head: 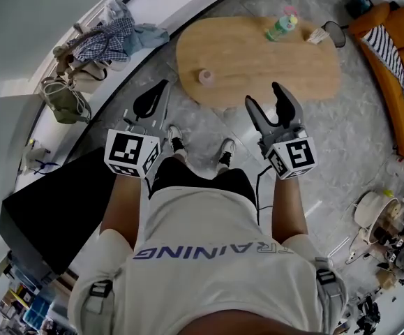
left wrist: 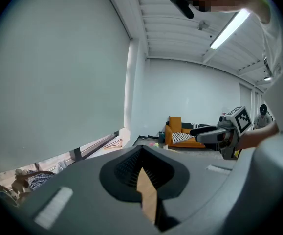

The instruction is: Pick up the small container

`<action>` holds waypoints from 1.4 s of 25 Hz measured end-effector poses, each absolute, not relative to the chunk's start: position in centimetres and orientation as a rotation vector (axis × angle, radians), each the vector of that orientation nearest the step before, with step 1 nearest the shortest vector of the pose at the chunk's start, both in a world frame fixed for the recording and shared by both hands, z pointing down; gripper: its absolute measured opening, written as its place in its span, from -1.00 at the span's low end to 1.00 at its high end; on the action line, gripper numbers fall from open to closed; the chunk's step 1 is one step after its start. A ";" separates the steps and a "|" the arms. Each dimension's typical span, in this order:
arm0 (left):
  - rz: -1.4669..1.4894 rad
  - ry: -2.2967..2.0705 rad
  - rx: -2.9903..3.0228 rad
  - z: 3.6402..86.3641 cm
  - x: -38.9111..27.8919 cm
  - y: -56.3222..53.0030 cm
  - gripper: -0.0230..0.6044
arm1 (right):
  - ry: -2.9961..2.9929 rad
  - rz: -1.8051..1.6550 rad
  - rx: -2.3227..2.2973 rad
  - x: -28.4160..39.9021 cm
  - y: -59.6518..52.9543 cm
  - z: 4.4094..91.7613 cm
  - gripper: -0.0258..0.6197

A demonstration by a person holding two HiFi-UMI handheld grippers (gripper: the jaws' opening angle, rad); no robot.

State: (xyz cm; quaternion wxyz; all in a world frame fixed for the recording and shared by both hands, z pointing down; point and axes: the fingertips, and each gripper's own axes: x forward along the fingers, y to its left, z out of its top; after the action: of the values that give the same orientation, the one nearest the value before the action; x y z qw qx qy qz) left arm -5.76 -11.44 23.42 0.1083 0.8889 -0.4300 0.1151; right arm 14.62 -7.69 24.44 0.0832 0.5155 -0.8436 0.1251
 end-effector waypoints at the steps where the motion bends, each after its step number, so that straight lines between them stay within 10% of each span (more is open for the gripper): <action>1: 0.336 -1.271 2.611 23.3 -5.8 -11.2 -0.92 | -2.519 0.375 1.520 14.5 -7.5 24.7 0.18; 10: 0.360 -1.291 2.536 26.9 -6.7 -10.1 -0.92 | -2.496 0.484 1.358 11.9 -7.5 33.2 0.65; 35: 0.488 -1.182 2.400 49.2 -9.9 -13.3 -0.92 | -2.192 0.663 1.188 5.5 -18.4 70.8 0.65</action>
State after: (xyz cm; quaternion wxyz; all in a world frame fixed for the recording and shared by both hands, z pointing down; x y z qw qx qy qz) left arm -9.91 -13.35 49.18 0.2094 0.8630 -0.4249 0.1755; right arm 5.46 -18.42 70.84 0.2772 0.4426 -0.8163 0.2470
